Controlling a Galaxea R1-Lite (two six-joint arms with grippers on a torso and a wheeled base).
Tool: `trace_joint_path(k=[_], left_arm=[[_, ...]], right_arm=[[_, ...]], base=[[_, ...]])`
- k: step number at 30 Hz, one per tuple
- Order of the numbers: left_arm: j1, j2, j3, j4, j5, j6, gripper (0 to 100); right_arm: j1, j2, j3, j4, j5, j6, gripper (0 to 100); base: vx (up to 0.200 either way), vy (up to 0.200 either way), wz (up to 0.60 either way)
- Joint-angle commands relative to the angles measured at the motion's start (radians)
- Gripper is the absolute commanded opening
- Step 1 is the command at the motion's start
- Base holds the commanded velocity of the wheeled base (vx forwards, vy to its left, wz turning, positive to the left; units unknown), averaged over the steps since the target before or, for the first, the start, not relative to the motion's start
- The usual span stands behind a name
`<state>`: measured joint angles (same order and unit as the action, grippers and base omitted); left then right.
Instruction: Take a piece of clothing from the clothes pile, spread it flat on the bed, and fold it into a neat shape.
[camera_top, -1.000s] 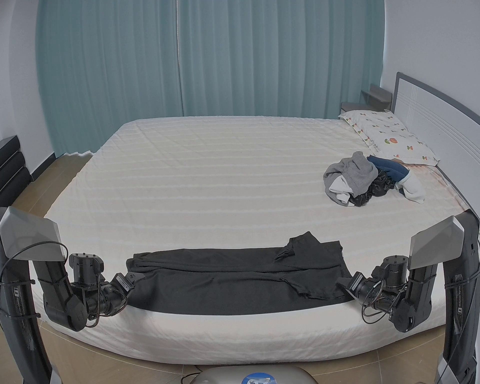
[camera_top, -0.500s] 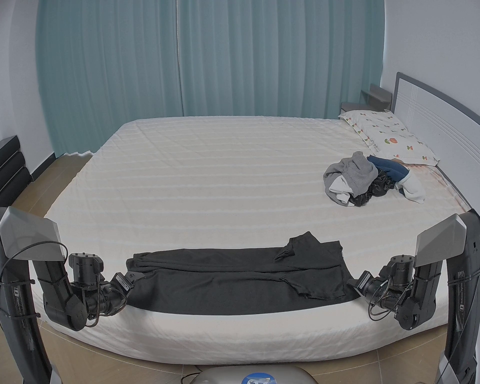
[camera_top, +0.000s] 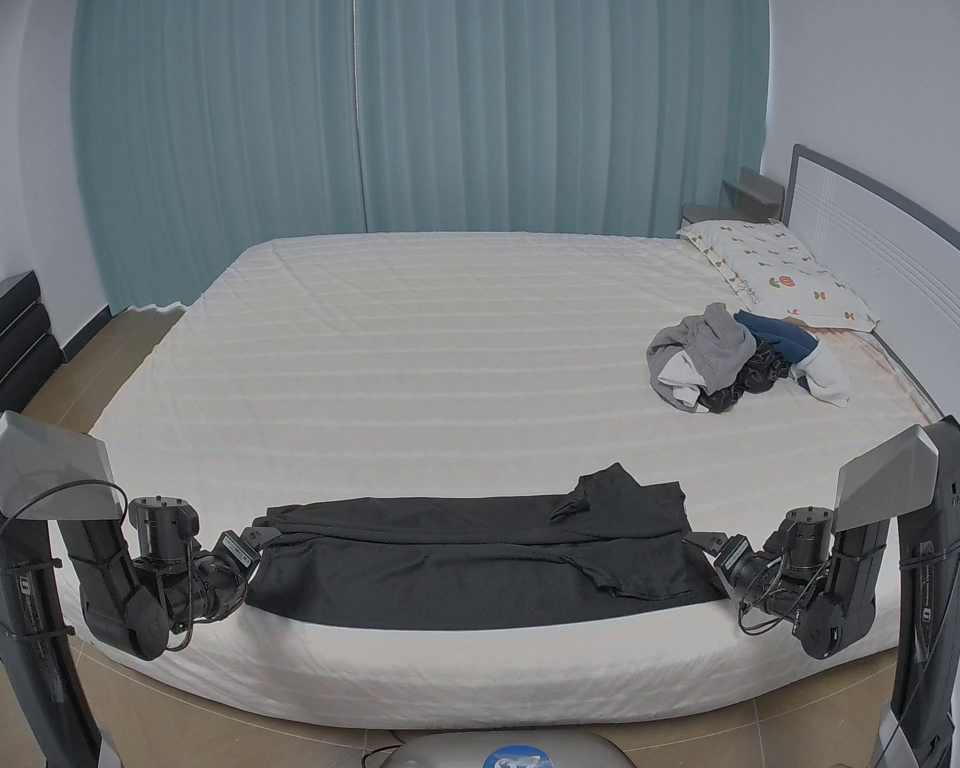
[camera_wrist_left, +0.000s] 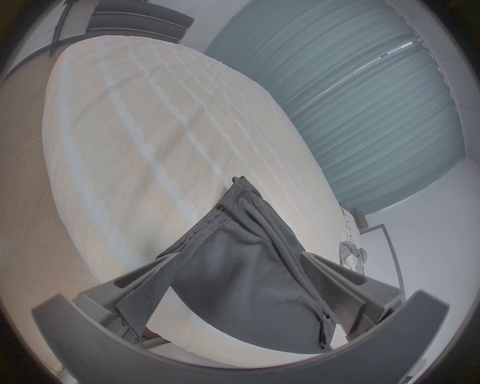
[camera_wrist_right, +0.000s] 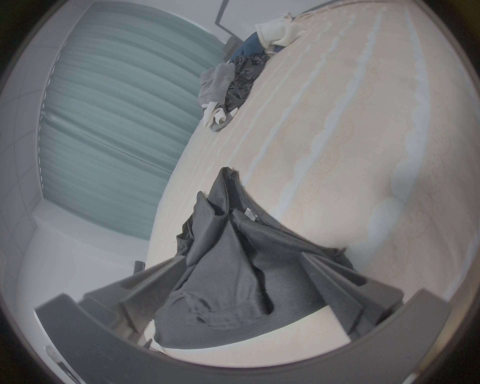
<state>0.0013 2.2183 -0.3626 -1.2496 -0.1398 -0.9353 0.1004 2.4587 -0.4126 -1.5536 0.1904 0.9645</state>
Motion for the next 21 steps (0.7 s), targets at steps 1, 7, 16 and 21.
trace_joint_path(k=[1, 7, 16, 21], left_arm=[[0.009, -0.016, -0.007, -0.004, 0.005, -0.023, 100], [0.009, -0.005, -0.007, -0.004, -0.007, -0.025, 100], [0.006, 0.052, -0.026, -0.045, -0.001, 0.007, 100], [0.002, 0.109, -0.076, -0.082, 0.003, 0.082, 100]], right_arm=[[-0.004, -0.027, 0.000, -0.006, 0.001, 0.033, 100], [-0.008, -0.029, -0.002, -0.006, 0.001, 0.048, 100], [-0.007, -0.026, 0.000, -0.006, 0.001, 0.043, 100], [-0.005, -0.024, -0.003, -0.006, 0.001, 0.042, 100]], base=[[0.000, 0.000, 0.00], [0.000, 0.000, 0.00], [0.000, 0.000, 0.00], [0.000, 0.000, 0.00]])
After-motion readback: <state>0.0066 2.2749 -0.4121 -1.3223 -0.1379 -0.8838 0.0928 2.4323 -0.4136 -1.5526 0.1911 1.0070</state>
